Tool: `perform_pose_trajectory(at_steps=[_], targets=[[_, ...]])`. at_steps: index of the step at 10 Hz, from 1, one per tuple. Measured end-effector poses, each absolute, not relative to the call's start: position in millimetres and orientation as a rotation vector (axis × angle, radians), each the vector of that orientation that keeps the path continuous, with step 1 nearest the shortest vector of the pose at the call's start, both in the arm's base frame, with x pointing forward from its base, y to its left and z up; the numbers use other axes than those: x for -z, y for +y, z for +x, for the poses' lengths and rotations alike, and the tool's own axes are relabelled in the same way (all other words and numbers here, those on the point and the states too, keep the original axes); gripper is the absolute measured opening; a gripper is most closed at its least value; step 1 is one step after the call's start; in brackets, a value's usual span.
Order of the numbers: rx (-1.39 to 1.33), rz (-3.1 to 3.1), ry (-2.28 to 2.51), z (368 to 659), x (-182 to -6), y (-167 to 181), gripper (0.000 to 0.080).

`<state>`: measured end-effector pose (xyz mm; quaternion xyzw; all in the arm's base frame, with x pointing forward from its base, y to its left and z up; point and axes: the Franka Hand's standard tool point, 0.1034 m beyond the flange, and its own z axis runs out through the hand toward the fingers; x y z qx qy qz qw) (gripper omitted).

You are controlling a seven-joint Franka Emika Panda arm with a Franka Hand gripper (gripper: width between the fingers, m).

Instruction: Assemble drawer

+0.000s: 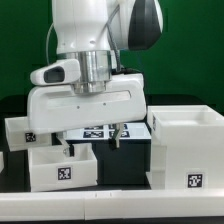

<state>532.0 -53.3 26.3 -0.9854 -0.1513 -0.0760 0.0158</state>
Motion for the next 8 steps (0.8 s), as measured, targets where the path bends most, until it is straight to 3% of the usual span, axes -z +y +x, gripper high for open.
perform_pose_trajectory(at_steps=[2,3,4,5,7,8], targets=[[0.23,-3.066,-0.477,530.4,-20.6,-55.5,0.0649],[0.229,-3.066,-0.477,530.2,-20.3,-55.5,0.0539],[0.228,-3.066,-0.477,529.9,-19.9,-55.5,0.0539],[0.228,-3.066,-0.477,529.8,-19.7,-55.4,0.0325],[0.226,-3.066,-0.477,529.5,-19.1,-55.3,0.006],[0.226,-3.065,-0.477,529.4,-19.0,-55.3,0.006]])
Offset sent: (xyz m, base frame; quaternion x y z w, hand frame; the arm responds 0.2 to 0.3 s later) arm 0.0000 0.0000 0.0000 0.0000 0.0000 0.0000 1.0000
